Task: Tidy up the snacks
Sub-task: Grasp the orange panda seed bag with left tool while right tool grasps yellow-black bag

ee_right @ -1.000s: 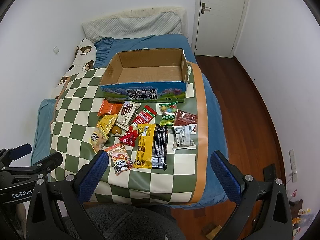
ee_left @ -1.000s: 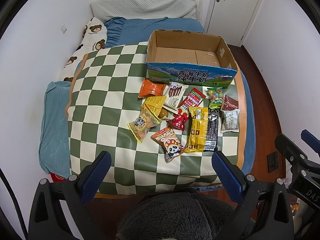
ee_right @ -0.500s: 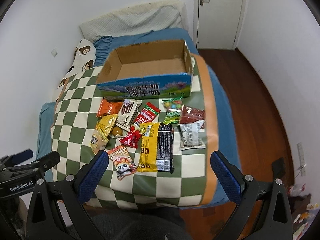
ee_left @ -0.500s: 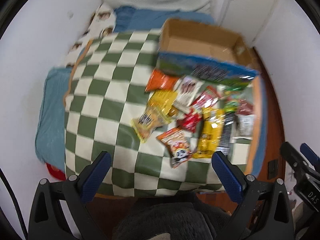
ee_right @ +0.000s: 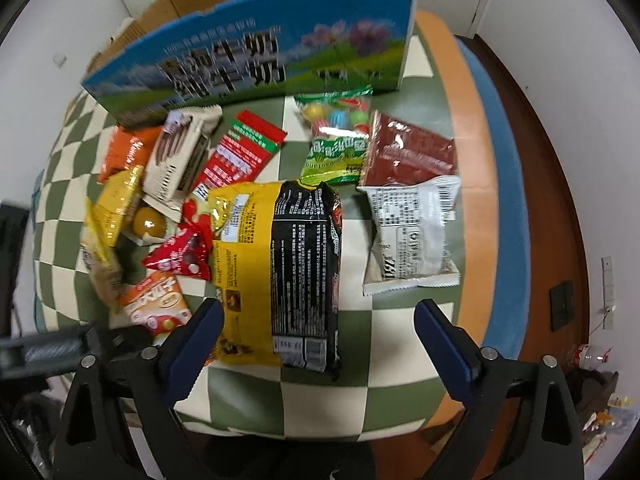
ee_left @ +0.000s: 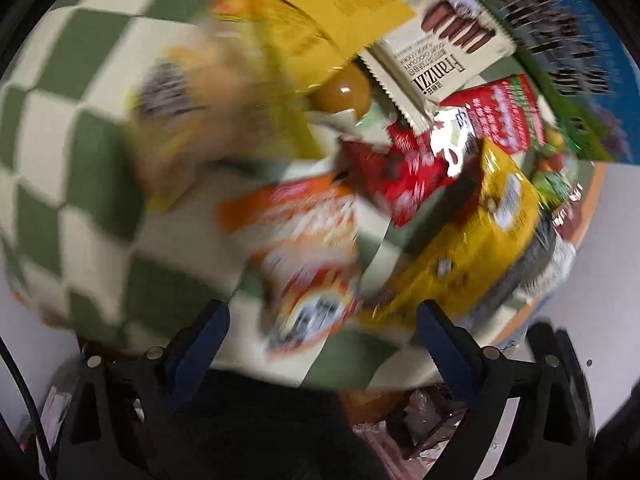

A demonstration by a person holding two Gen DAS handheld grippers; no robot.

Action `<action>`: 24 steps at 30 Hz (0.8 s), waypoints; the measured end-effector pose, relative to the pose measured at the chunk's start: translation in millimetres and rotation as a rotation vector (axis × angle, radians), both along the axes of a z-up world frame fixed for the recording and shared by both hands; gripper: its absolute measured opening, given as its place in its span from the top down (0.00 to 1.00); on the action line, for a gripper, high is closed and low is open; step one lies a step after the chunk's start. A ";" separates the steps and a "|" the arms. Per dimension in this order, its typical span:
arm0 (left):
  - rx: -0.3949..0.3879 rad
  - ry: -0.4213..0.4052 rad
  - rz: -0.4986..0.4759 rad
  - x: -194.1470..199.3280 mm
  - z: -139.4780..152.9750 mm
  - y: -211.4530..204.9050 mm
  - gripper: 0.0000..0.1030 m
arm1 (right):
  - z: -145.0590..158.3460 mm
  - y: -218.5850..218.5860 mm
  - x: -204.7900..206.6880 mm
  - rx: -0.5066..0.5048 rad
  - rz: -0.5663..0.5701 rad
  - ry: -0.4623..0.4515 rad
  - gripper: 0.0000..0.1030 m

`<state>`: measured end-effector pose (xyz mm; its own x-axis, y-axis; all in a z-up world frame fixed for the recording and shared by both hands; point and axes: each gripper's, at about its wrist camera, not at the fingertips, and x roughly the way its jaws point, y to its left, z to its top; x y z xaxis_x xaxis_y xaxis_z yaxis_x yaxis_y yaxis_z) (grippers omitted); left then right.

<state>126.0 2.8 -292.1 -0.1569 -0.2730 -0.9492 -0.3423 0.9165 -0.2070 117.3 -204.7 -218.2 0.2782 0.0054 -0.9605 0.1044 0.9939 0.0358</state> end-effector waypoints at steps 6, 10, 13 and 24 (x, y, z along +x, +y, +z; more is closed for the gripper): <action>0.082 0.010 -0.072 -1.3 -35.2 -16.0 0.37 | -20.2 13.3 10.6 -0.028 0.024 0.023 0.05; 0.221 -0.089 -0.313 -18.4 -25.2 -33.0 0.37 | -35.8 25.2 21.6 -0.038 0.039 0.008 0.05; 0.285 -0.105 -0.434 -31.8 -25.0 -38.1 0.37 | -58.1 34.3 35.2 -0.019 0.031 0.032 0.10; 0.208 -0.083 -0.371 -72.4 -43.6 -32.8 0.26 | -91.0 39.1 10.0 0.030 0.094 0.202 0.15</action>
